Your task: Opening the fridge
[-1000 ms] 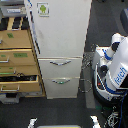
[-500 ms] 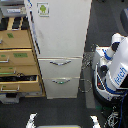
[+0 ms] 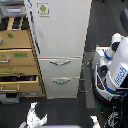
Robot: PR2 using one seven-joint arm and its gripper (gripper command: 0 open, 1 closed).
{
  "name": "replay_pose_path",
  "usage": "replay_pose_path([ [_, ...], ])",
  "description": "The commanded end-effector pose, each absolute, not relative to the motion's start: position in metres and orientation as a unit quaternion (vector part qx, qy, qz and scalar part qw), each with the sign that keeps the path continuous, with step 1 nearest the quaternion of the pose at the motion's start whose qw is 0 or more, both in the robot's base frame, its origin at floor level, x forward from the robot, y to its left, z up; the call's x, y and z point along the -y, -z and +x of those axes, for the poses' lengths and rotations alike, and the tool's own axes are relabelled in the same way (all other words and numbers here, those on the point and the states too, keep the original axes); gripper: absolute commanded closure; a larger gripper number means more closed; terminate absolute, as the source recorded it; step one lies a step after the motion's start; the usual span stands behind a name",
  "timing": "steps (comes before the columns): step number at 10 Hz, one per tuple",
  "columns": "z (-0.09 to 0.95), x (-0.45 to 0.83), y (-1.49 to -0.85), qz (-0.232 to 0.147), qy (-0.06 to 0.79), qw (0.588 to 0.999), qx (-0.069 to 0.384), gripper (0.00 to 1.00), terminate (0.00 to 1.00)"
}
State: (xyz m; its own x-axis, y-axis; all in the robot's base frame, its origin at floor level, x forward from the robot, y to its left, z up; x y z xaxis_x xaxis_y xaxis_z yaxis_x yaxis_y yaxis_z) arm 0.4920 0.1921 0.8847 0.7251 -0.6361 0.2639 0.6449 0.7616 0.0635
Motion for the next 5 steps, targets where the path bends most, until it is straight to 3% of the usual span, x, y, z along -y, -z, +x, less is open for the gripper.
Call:
replay_pose_path([
  [1,0.599,-0.211,-0.93,0.02,0.295,0.944,0.148,0.0,0.0],
  [4,0.645,-0.223,-0.953,0.043,0.257,0.955,0.141,0.0,0.0],
  [5,0.663,-0.233,-0.963,0.026,0.228,0.965,0.125,0.0,0.0],
])
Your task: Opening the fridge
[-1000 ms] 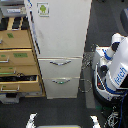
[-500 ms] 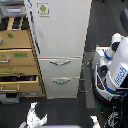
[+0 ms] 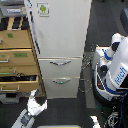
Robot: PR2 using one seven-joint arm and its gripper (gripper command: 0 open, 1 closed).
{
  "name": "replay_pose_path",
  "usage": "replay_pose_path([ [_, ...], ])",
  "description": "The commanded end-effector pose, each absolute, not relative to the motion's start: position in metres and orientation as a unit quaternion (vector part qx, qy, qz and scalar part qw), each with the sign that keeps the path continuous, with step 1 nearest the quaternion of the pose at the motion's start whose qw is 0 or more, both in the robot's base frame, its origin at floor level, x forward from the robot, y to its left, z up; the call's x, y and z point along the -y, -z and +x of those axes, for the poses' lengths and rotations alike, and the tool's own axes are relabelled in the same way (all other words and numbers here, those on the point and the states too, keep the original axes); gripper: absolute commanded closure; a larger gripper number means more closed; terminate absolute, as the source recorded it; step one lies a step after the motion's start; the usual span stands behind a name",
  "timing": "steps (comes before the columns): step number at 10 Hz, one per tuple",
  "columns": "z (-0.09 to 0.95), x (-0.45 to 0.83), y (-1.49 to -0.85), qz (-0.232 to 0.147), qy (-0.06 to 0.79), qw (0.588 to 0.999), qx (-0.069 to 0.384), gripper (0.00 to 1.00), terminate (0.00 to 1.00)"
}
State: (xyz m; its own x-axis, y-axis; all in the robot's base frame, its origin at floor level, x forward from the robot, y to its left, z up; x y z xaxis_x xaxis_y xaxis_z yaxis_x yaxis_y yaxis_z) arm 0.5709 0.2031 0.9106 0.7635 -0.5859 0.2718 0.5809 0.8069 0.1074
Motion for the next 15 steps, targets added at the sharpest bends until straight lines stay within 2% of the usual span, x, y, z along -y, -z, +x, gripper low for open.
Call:
replay_pose_path([
  [1,0.686,-0.243,-0.972,0.02,0.194,0.975,0.108,0.0,0.0],
  [9,0.783,-0.284,-1.01,0.067,0.059,0.993,0.08,0.0,0.0],
  [12,0.819,-0.29,-1.036,0.048,0.037,0.995,0.073,0.0,0.0],
  [15,0.845,-0.293,-1.05,0.049,0.001,0.997,0.066,0.0,0.0],
])
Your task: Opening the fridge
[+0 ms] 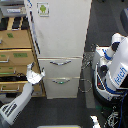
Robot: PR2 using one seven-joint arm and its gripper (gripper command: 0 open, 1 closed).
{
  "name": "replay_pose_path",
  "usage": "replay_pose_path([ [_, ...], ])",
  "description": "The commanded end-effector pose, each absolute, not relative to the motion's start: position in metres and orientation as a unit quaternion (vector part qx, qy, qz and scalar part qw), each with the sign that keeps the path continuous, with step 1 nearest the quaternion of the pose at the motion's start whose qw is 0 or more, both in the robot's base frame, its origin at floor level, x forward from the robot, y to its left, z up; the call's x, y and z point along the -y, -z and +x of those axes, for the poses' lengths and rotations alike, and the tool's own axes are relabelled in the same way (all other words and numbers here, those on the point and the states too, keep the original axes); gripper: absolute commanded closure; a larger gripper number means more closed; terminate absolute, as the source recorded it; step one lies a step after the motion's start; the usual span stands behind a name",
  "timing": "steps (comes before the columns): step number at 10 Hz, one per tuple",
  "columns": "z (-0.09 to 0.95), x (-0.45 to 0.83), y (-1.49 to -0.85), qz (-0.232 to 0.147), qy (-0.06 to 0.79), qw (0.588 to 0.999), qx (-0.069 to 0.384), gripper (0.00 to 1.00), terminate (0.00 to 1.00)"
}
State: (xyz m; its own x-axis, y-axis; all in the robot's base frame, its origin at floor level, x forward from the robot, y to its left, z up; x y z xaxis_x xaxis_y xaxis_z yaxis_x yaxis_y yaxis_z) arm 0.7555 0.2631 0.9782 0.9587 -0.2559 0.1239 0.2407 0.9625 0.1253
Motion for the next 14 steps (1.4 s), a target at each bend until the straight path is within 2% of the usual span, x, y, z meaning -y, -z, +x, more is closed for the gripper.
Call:
replay_pose_path([
  [1,0.851,-0.294,-1.054,0.047,-0.01,0.997,0.062,0.0,0.0],
  [2,0.856,-0.291,-1.055,0.047,-0.009,0.997,0.053,0.0,0.0],
  [3,0.865,-0.286,-1.062,0.03,-0.01,0.998,0.048,0.0,0.0],
  [5,0.878,-0.288,-1.07,0.017,-0.022,0.999,0.042,0.0,0.0],
  [14,0.938,-0.307,-1.096,-0.016,-0.042,0.998,0.032,0.0,0.0],
])
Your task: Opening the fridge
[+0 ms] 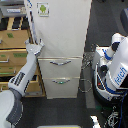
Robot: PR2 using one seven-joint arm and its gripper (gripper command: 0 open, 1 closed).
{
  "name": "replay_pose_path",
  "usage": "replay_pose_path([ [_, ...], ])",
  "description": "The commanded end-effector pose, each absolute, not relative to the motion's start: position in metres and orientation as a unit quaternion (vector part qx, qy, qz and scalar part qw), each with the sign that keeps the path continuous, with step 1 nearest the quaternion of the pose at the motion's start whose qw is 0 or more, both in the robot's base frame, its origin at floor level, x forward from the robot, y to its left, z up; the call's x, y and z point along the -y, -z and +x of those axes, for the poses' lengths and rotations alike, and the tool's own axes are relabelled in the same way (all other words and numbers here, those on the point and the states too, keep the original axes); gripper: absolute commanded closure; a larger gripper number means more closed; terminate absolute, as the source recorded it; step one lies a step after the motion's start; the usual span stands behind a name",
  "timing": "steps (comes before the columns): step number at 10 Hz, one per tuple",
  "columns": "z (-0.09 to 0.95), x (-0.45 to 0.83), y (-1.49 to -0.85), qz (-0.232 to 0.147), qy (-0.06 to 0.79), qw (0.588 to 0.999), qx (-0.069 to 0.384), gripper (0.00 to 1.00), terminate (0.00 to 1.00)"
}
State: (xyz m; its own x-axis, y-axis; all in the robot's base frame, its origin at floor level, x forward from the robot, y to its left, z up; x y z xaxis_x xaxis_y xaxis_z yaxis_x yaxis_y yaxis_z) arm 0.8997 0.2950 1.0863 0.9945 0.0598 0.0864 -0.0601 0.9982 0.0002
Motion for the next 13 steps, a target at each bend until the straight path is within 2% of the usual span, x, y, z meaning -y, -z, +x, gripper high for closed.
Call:
replay_pose_path([
  [1,0.939,-0.307,-1.096,-0.053,-0.037,0.997,0.031,0.0,0.0],
  [2,0.941,-0.307,-1.095,-0.053,-0.034,0.997,0.032,1.0,0.0],
  [8,0.928,-0.308,-1.096,-0.036,-0.01,0.999,0.031,1.0,0.0],
  [13,0.92,-0.306,-1.093,-0.036,-0.003,0.999,0.029,1.0,0.0],
])
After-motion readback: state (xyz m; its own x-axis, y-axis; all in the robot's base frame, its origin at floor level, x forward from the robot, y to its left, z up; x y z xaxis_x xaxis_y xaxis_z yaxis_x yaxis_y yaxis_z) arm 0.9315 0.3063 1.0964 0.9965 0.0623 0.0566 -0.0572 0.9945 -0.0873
